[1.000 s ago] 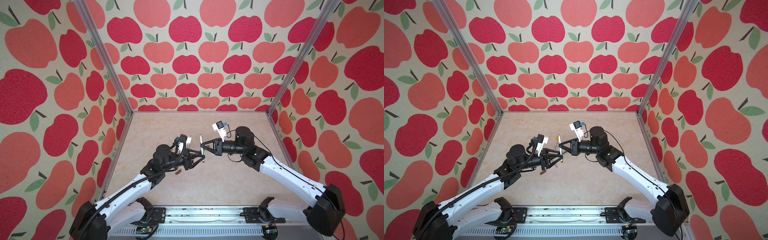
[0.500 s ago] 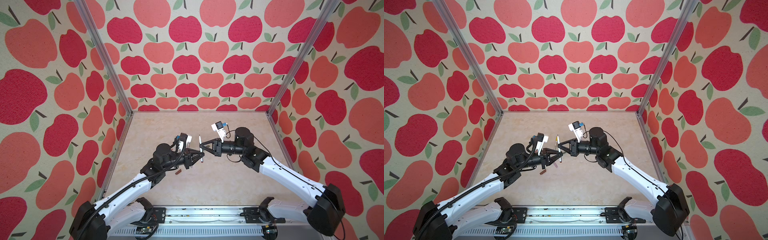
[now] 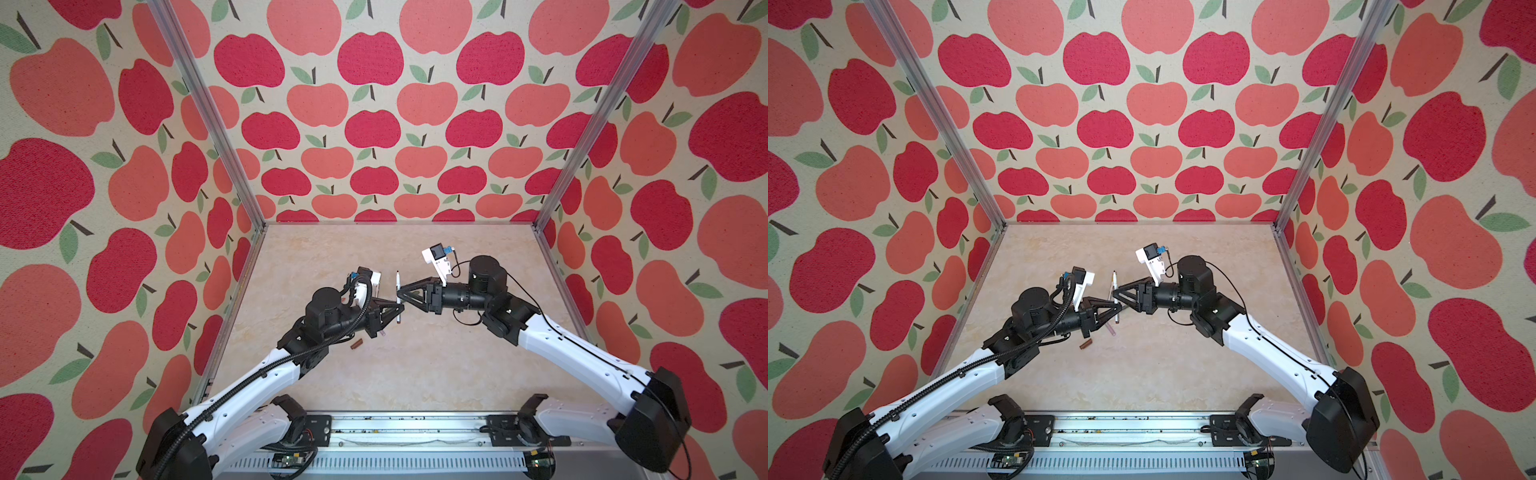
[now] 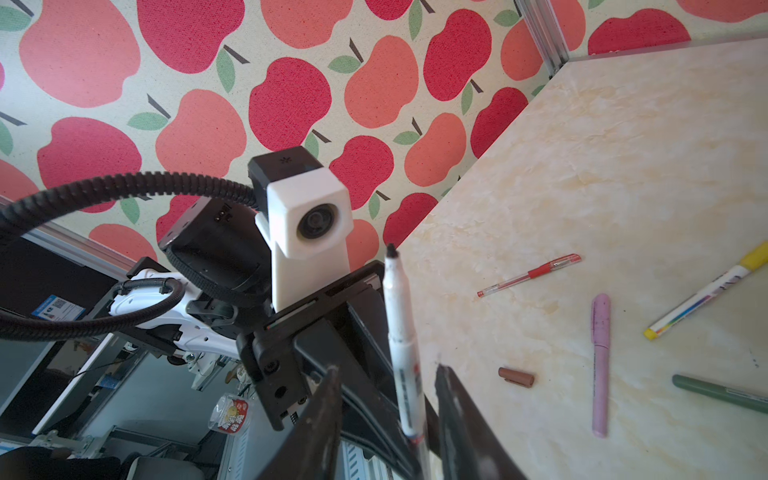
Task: Insert the pens into the pen caps
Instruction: 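Open the right gripper and move it to the brown cap on the table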
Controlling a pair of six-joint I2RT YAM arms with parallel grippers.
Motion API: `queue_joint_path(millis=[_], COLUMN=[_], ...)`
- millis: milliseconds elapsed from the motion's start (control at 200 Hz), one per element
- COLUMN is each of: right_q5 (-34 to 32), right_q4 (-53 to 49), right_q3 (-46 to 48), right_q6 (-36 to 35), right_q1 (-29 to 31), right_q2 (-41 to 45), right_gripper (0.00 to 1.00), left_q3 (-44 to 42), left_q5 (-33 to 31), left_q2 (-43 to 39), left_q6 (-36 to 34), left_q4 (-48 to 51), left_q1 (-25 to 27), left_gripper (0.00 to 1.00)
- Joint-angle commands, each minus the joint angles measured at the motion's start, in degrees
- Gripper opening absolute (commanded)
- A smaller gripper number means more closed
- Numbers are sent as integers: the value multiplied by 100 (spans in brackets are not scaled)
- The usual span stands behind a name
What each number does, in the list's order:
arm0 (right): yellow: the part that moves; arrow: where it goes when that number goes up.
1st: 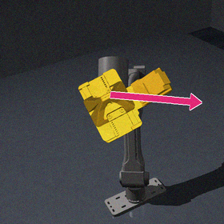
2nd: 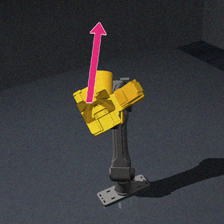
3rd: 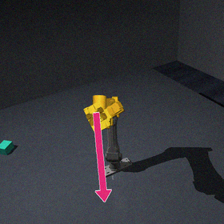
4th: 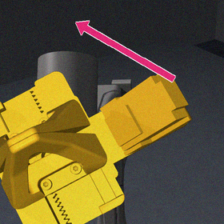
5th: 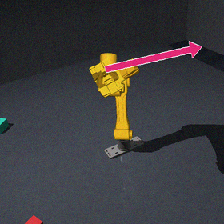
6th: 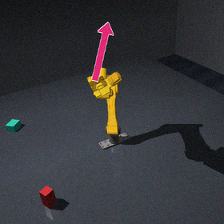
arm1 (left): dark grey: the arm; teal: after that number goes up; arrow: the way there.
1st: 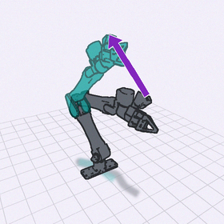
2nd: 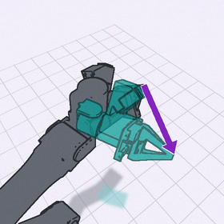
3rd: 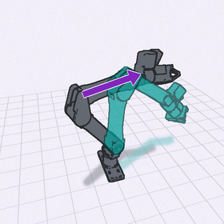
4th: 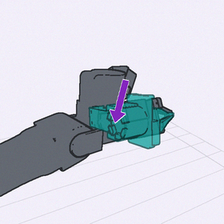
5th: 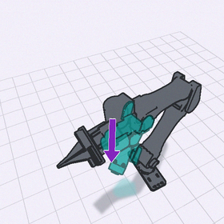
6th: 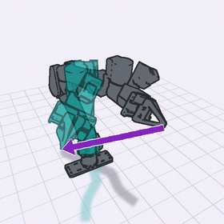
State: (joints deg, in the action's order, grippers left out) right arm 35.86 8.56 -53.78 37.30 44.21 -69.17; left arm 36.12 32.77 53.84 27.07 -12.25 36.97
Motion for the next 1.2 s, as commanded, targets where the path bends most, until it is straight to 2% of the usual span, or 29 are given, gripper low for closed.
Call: queue_joint_path(millis=[0, 145, 245, 370, 525, 610, 670, 760, 916, 1016, 1101, 1196], right_q5=[-173, -651, -1192, -1414, -1386, -1710, -2122, -2864, -3822, -4111, -4271, -4696], right_q4=[-547, -1379, -2422, -3569, -4179, -4431, -4631, -4613, -4333, -4282, -4273, -4639], right_q3=[-235, -209, -447, -1022, -1667, -2211, -2767, -3270, -3394, -3395, -3496, -3975], right_q6=[-438, -1010, -1673, -2482, -3574, -3699, -3183, -1509, 867, 2261, 3273, 3897], right_q1=[-63, -140, -133, 22, 478, 691, 800, 936, 1317, 1533, 1780, 2096], right_q2=[444, 770, 548, -279, -1503, -2329, -2899, -3423, -3734, -3893, -4072, -4370], right_gripper=[43, 45, 43, 40, 42, 43, 43, 44, 48, 48, 48, 48], left_q3=[534, 1031, 1319, 1650, 1795, 1786, 1776, 1780, 1785, 1825, 1844, 1842], left_q5=[-600, -1732, -2176, -2458, -2417, -2463, -2556, -2718, -2958, -2956, -2864, -2752], left_q2=[-573, -1512, -2017, -2417, -2704, -2831, -2923, -3077, -3153, -3097, -3112, -3159], left_q6=[-697, -1267, -1546, -1564, -1212, -988, -843, -657, -554, -609, -641, -659], left_q4=[1460, 3307, 4226, 5042, 5637, 5901, 6048, 6151, 6200, 6170, 6109, 6072], left_q1=[-165, -344, -493, -629, -639, -639, -639, -639, -640, -641, -639, -641], left_gripper=[0, 0, 0, 0, 0, 0, 0, 0, 0, 0, 0, 0])
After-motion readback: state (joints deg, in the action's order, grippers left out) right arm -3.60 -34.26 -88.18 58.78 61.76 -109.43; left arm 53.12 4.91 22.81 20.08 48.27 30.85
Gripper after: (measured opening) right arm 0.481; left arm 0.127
